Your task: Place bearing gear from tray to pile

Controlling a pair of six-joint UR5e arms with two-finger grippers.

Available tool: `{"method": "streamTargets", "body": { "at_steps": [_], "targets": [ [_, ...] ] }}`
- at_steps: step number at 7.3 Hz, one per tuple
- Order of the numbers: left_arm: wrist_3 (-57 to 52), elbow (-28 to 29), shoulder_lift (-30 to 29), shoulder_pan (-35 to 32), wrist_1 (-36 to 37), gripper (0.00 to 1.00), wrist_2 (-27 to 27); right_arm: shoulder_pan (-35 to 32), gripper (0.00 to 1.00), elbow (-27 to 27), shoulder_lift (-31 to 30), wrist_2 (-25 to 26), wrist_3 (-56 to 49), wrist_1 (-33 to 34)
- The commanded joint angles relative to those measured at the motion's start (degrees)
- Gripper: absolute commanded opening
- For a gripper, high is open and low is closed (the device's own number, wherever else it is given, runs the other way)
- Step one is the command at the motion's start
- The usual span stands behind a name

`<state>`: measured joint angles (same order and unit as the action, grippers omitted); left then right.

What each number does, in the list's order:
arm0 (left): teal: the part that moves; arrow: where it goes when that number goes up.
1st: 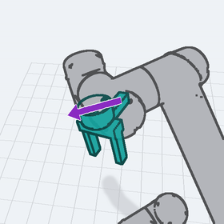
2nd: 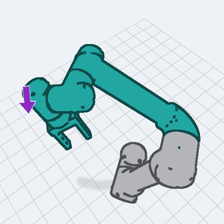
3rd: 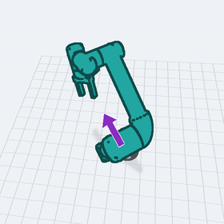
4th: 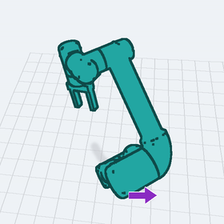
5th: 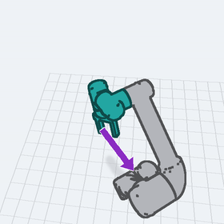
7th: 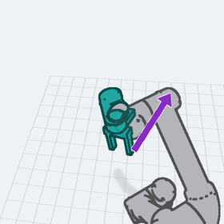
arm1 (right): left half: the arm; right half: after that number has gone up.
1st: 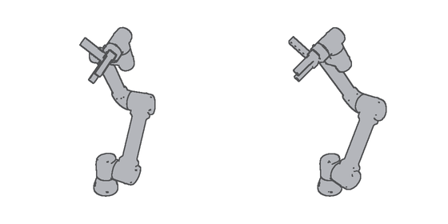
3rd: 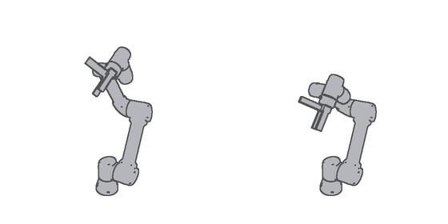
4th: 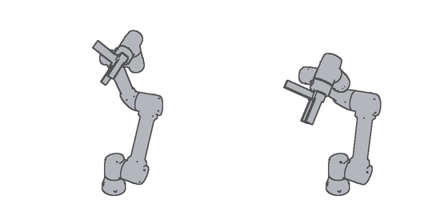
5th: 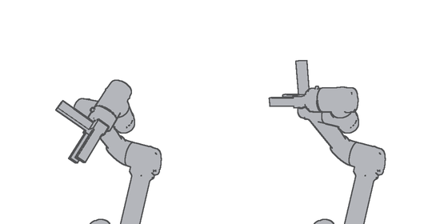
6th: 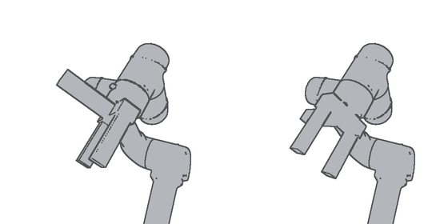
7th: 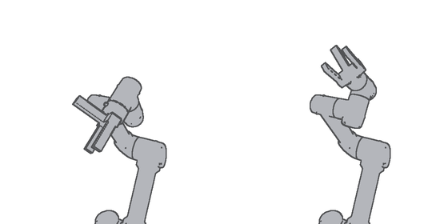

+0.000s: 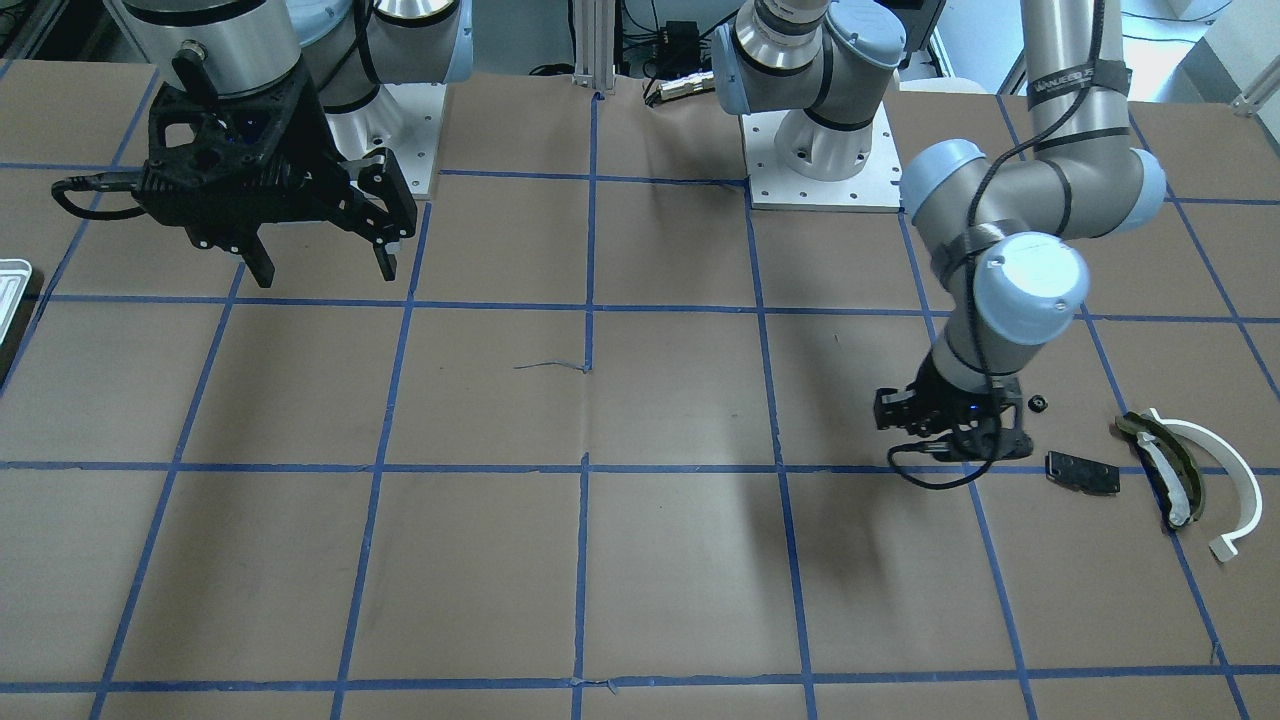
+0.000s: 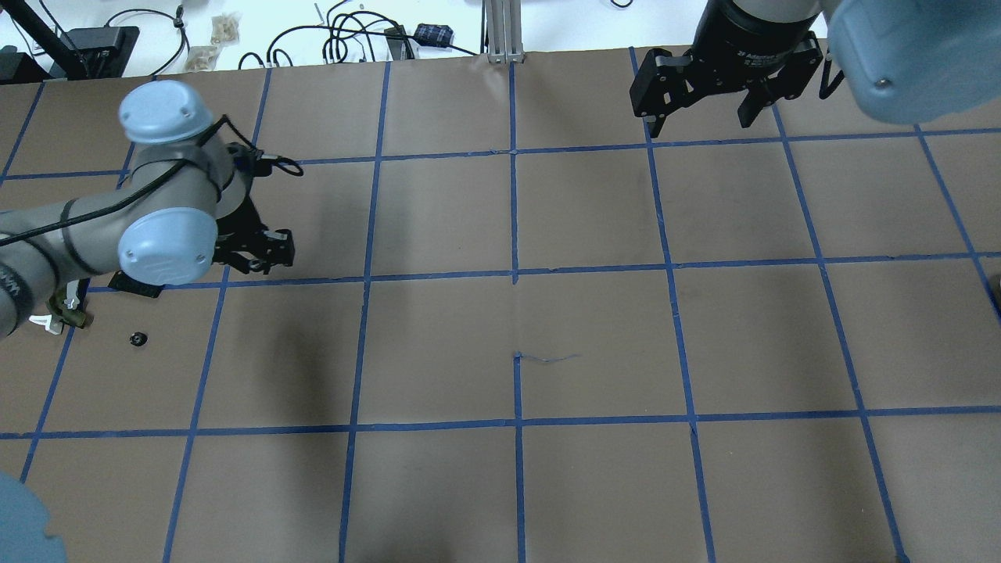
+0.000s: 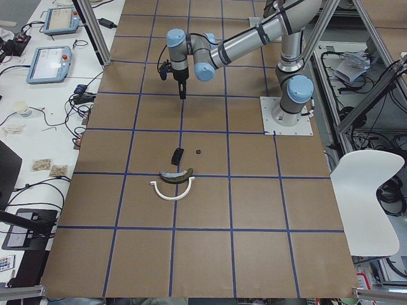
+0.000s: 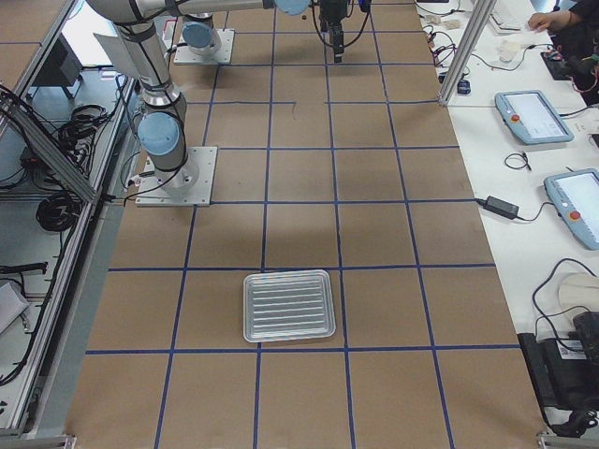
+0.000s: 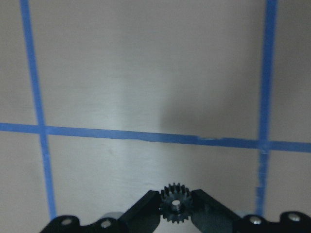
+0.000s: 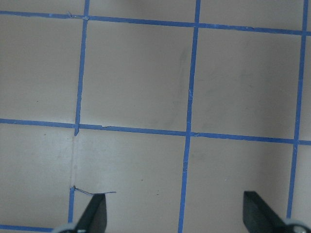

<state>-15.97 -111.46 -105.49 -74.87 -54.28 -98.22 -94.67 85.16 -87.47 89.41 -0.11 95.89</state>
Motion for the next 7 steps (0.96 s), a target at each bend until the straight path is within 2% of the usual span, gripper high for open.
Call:
{"method": "streamTargets", "body": {
  "at_steps": [1, 3, 7],
  "targets": [
    [-17.46, -5.68, -0.16, 14.88, 6.19, 0.00, 6.94, 0.01, 1.00, -0.08, -0.15, 0.32, -0.06, 0.00],
    [-22.42, -6.14, -1.30, 18.08, 8.84, 0.00, 7.17, 0.01, 1.00, -0.35, -0.24, 0.59, -0.06, -0.44],
    [-22.17, -7.98, -1.48, 19.75, 10.07, 0.00, 6.73, -0.07, 1.00, -0.26, -0.06, 0.50, -0.06, -0.35]
  ]
}}
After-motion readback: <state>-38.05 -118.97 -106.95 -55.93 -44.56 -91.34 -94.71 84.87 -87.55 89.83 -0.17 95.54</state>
